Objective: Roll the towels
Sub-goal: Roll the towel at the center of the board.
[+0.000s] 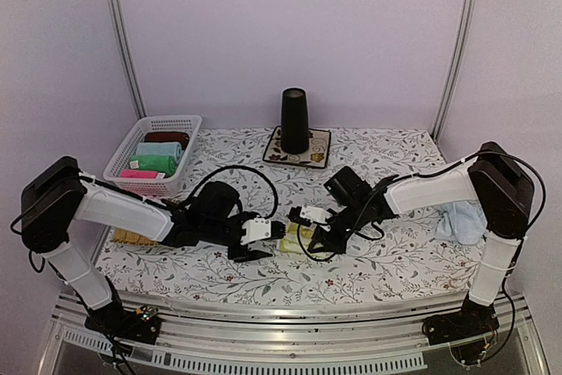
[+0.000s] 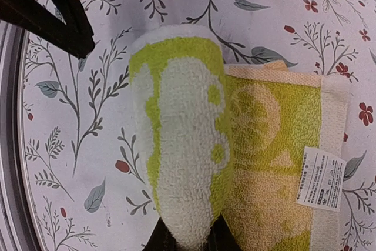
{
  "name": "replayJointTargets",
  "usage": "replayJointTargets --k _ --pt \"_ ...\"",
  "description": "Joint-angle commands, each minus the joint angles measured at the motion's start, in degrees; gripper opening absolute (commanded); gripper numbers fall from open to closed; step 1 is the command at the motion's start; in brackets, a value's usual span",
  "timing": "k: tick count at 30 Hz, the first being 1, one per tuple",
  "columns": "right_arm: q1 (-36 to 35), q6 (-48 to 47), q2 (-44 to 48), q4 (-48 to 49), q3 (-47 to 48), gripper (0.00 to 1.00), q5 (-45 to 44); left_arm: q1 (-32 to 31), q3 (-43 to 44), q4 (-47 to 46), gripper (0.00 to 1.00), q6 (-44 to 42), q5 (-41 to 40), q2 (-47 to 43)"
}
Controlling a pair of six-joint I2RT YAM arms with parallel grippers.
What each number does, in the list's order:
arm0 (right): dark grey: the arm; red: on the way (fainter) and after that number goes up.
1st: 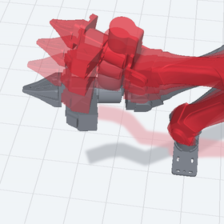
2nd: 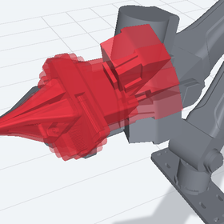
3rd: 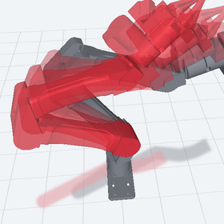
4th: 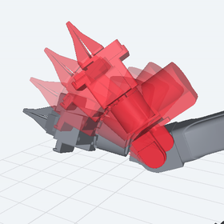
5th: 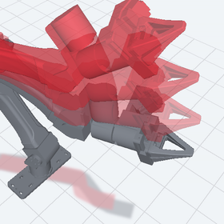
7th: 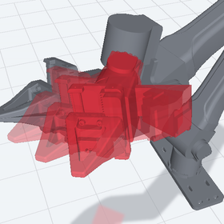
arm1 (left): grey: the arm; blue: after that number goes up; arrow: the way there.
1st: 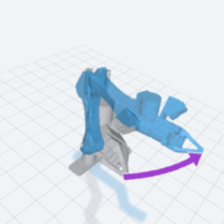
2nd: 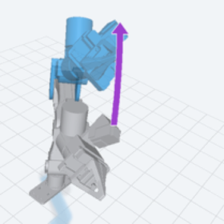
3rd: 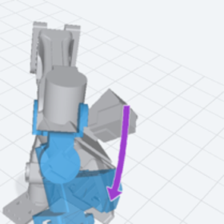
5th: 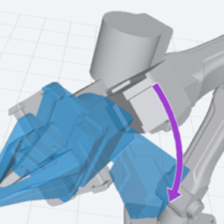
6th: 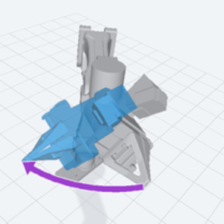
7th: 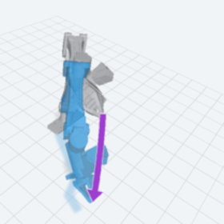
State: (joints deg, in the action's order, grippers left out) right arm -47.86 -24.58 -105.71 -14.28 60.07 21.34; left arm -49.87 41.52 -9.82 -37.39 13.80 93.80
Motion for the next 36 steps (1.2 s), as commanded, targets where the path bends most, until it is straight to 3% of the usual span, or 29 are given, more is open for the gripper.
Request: replayJointTargets --k 1,14,22,31,36 --pt "0.81 1.73 -3.96 -9.3 3.69 0.1 8.09 -4.16 -0.88 -10.2 0.66 -6.25 -5.7 2.83" --pt "3.28 2.48 -7.89 -14.49 7.47 0.11 16.88 -8.75 1.96 -11.94 0.64 -9.96 -10.25 9.41" --pt "3.58 1.47 -9.42 -16.55 8.74 0.12 17.81 -9.75 6.26 -8.96 0.56 -9.16 -12.94 13.95" --pt "4.13 1.11 -8.89 -16.36 8.74 0.17 17.05 -10.19 8.38 -3.48 0.1 -8.59 -10.93 15.0" --pt "5.15 1.45 -5.83 -14.76 8.19 0.42 15.38 -10.13 9.67 1.62 0.01 -8.45 -7.08 14.44"
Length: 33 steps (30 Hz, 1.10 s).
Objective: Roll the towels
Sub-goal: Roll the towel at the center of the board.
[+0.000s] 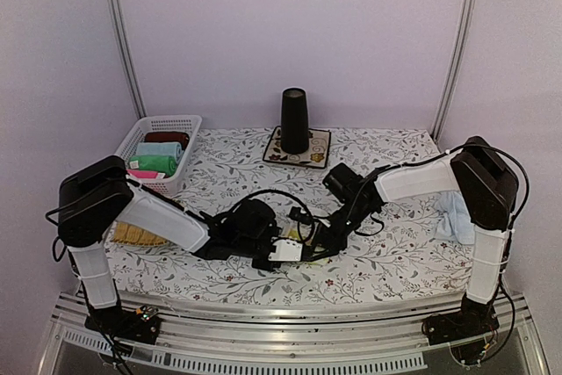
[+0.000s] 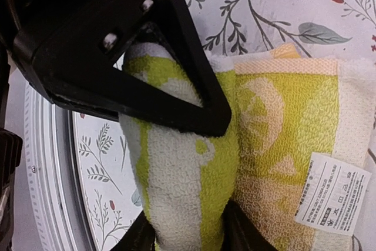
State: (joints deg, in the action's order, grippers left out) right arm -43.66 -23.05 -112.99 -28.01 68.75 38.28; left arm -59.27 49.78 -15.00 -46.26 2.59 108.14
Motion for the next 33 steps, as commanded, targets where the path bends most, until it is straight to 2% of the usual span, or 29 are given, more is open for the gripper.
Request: replayJointTargets --k 1,5,10,18,23,27,33 --pt "1.21 -0.16 2.76 -0.47 -0.95 0.47 -2.0 -0.74 1.86 8.13 0.01 0.55 5.43 0.13" --pt "2.21 -1.26 8.78 1.55 -3.19 0.65 -4.7 -0.4 4.11 12.89 0.02 0.62 9.0 0.33" --pt "2.51 -3.8 16.39 3.31 -6.64 0.76 -10.71 1.64 9.1 20.83 0.02 2.62 14.96 2.69" --pt "2.5 -4.55 29.91 13.81 -20.6 0.78 -20.63 4.59 19.51 31.04 0.08 7.71 21.4 9.72" --pt "2.05 -5.93 37.46 16.44 -27.4 0.77 -24.85 6.12 24.44 37.14 0.09 9.58 26.01 13.14" --pt "0.27 -6.72 39.3 15.98 -29.81 0.76 -27.1 7.27 29.04 42.02 0.1 10.48 29.38 15.74" --pt "-7.57 -8.42 37.52 18.3 -30.89 0.75 -33.45 8.59 36.47 49.3 0.14 12.58 32.51 20.43"
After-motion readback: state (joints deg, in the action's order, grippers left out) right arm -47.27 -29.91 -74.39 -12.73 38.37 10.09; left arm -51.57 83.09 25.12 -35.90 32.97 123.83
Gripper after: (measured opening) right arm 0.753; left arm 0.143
